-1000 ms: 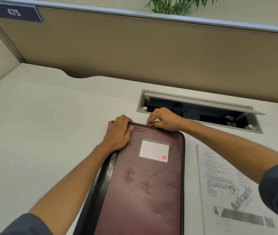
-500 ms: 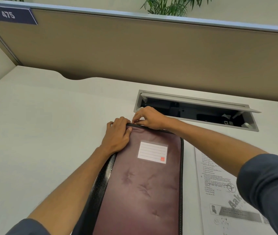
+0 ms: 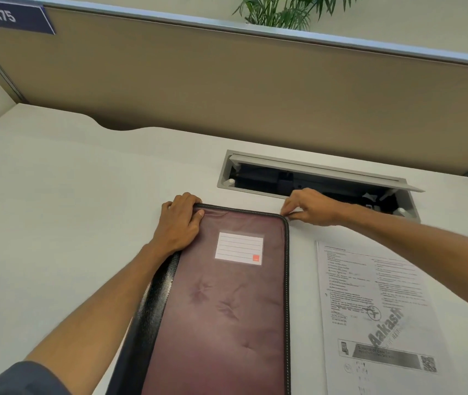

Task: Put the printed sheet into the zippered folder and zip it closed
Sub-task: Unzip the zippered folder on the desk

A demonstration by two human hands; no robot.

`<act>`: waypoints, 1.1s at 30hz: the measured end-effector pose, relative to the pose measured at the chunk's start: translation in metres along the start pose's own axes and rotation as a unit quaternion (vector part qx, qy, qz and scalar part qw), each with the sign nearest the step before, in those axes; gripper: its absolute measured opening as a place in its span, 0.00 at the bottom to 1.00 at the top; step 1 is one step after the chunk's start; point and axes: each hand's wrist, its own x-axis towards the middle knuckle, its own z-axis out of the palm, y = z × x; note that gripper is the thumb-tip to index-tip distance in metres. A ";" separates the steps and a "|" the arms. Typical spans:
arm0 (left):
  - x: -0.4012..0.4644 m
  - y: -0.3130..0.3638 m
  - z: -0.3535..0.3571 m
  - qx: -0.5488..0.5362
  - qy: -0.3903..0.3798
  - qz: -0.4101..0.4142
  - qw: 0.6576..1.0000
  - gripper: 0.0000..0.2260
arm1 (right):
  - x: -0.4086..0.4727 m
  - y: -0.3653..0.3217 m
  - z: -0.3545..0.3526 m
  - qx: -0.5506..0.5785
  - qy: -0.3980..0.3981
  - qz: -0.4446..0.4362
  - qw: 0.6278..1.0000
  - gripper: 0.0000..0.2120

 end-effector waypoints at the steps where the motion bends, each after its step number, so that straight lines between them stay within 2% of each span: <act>1: 0.000 0.000 0.000 0.001 0.000 0.000 1.000 0.15 | -0.006 0.002 0.003 0.001 0.006 0.006 1.000 0.08; 5: 0.001 0.001 0.001 0.014 0.001 0.001 1.000 0.15 | -0.019 0.002 0.017 0.003 0.057 0.030 0.998 0.08; 11: 0.003 0.015 0.000 0.138 -0.006 0.007 0.990 0.18 | -0.036 -0.009 0.042 0.046 0.165 0.105 0.980 0.09; 13: 0.008 0.033 0.004 0.149 -0.033 0.023 0.988 0.18 | -0.038 -0.012 0.049 0.059 0.190 0.122 0.972 0.09; 17: 0.024 0.086 0.031 0.072 -0.131 0.074 0.986 0.18 | -0.038 -0.018 0.053 0.066 0.218 0.135 0.964 0.09; 20: 0.032 0.113 0.052 -0.010 -0.163 0.053 0.985 0.14 | -0.039 -0.023 0.056 0.068 0.226 0.143 0.961 0.09; 24: 0.036 0.115 0.062 -0.085 -0.151 -0.027 0.984 0.09 | -0.050 -0.027 0.062 0.053 0.230 0.153 0.960 0.10; 33: 0.031 0.119 0.064 -0.085 -0.119 -0.039 0.988 0.08 | -0.098 -0.066 0.096 0.040 0.251 0.150 0.956 0.10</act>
